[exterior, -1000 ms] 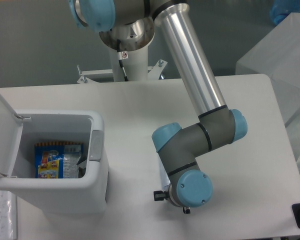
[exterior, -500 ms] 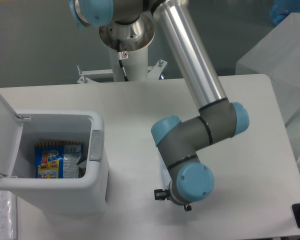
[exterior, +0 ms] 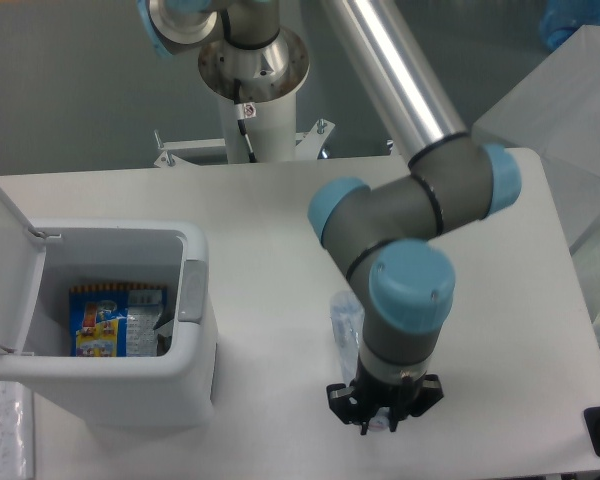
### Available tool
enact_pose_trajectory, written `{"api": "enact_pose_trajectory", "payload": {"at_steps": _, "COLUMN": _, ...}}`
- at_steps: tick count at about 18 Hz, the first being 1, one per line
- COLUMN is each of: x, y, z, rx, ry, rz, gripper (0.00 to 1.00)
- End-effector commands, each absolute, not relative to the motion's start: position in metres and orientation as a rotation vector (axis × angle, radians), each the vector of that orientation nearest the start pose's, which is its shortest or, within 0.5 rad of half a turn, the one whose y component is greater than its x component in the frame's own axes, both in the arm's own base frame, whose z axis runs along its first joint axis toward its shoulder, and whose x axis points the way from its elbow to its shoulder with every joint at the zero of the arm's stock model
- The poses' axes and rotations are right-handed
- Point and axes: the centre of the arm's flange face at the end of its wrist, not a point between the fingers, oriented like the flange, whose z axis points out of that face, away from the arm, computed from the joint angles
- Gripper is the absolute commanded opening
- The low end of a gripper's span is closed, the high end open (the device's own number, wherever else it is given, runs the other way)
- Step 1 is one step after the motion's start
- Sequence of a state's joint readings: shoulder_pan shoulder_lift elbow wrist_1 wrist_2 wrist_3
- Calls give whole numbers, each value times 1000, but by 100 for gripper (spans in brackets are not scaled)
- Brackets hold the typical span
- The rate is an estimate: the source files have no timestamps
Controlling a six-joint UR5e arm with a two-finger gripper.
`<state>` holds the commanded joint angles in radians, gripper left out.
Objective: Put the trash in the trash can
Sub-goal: 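Lower the gripper around the water bottle and close on it, then lift the water bottle and carry it over the trash bin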
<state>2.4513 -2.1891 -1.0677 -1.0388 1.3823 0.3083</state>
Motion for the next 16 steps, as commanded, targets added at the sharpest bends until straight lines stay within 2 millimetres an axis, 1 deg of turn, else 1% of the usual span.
{"api": "enact_pose_trajectory", "payload": {"at_steps": 1, "x": -493, "y": 605, "z": 428, "rx": -2555, "ry": -689, "rz": 119, "gripper": 0}}
{"api": "enact_pose_trajectory", "payload": {"at_steps": 2, "x": -495, "y": 600, "z": 445, "rx": -2504, "ry": -675, "rz": 126, "gripper": 0}}
{"api": "enact_pose_trajectory", "payload": {"at_steps": 5, "x": -488, "y": 587, "z": 497, "rx": -2376, "ry": -606, "rz": 73, "gripper": 0}}
{"api": "enact_pose_trajectory", "payload": {"at_steps": 8, "x": -474, "y": 579, "z": 534, "rx": -2293, "ry": -537, "rz": -7, "gripper": 0}}
{"api": "enact_pose_trajectory", "payload": {"at_steps": 9, "x": -468, "y": 578, "z": 545, "rx": -2266, "ry": -511, "rz": -22, "gripper": 0}}
{"api": "enact_pose_trajectory", "payload": {"at_steps": 11, "x": -452, "y": 574, "z": 574, "rx": -2212, "ry": -458, "rz": -19, "gripper": 0}}
{"api": "enact_pose_trajectory", "payload": {"at_steps": 12, "x": -444, "y": 573, "z": 584, "rx": -2196, "ry": -435, "rz": -18, "gripper": 0}}
{"api": "enact_pose_trajectory", "payload": {"at_steps": 14, "x": -430, "y": 567, "z": 612, "rx": -2143, "ry": -388, "rz": 6, "gripper": 0}}
{"api": "enact_pose_trajectory", "payload": {"at_steps": 16, "x": -420, "y": 565, "z": 628, "rx": -2105, "ry": -367, "rz": 29, "gripper": 0}}
